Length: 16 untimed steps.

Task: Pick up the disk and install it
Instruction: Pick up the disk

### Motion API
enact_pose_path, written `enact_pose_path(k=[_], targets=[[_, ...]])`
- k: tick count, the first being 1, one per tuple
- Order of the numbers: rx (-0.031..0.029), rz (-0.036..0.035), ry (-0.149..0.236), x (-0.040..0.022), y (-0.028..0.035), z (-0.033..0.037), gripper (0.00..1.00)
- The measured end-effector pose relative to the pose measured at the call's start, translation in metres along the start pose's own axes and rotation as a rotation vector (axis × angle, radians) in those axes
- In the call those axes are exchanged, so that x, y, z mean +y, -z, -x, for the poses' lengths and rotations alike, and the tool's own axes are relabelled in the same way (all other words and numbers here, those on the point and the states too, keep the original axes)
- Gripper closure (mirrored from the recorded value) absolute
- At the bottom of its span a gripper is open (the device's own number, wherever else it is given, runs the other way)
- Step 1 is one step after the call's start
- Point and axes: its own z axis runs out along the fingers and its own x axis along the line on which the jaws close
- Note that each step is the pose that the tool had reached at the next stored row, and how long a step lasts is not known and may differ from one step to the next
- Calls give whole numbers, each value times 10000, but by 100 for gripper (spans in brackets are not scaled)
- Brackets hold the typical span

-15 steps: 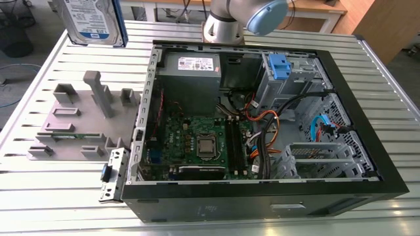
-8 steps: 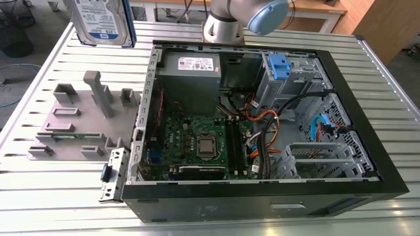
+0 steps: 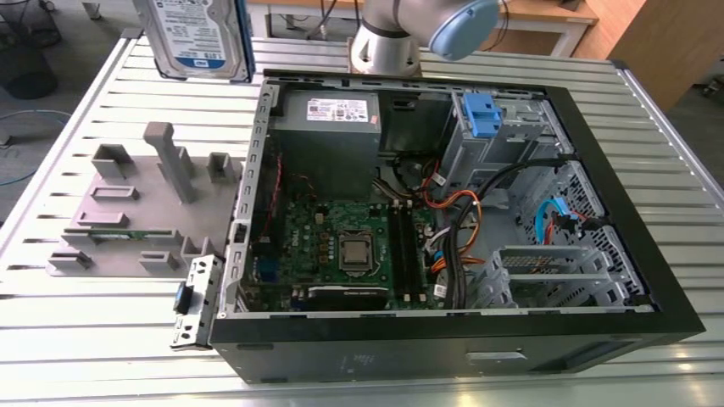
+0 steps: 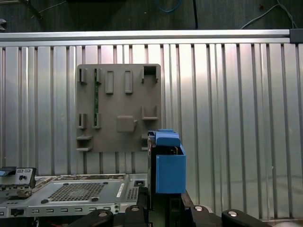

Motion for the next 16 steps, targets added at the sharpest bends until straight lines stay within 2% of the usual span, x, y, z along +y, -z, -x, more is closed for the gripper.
enact_pose_path(k=[16], targets=[[0,1,0,-437,9,19,65]])
